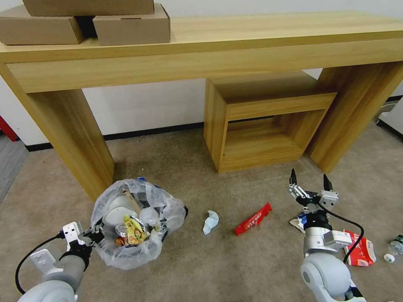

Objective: Pick up the trash bin and place the garbage on the floor into it.

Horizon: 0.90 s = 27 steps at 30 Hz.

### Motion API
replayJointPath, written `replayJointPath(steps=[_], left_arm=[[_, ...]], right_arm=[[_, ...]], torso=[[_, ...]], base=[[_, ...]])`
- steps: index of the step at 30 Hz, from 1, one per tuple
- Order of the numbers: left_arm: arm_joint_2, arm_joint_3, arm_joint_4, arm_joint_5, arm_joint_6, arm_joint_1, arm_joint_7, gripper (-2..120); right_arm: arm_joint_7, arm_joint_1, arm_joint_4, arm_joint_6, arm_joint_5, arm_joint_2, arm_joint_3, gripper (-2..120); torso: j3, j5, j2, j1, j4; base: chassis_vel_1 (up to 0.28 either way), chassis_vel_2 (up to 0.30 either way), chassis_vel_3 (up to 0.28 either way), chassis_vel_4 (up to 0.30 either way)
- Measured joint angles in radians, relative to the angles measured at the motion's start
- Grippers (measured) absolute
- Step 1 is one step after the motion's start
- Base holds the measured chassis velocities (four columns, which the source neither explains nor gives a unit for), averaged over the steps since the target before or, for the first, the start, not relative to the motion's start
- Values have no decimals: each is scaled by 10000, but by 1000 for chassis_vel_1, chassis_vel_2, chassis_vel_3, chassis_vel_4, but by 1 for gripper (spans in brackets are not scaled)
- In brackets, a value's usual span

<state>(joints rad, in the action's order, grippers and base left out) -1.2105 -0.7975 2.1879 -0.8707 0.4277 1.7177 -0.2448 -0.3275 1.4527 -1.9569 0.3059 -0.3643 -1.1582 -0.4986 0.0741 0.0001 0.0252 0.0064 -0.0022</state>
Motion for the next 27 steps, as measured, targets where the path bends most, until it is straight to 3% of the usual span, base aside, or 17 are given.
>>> replayJointPath(steps=[11, 27], left_arm=[[387, 91, -73, -420, 410, 71, 157, 0], [471, 64, -170, -467, 365, 90, 88, 0]], right_arm=[[315, -53, 33, 117, -148, 223, -39, 100], [415, -129, 92, 253, -232, 179, 107, 100]], torso=[[0, 0, 0, 0, 0], [0, 0, 0, 1, 0]], base=[[0, 0, 0, 0], [0, 0, 0, 0]])
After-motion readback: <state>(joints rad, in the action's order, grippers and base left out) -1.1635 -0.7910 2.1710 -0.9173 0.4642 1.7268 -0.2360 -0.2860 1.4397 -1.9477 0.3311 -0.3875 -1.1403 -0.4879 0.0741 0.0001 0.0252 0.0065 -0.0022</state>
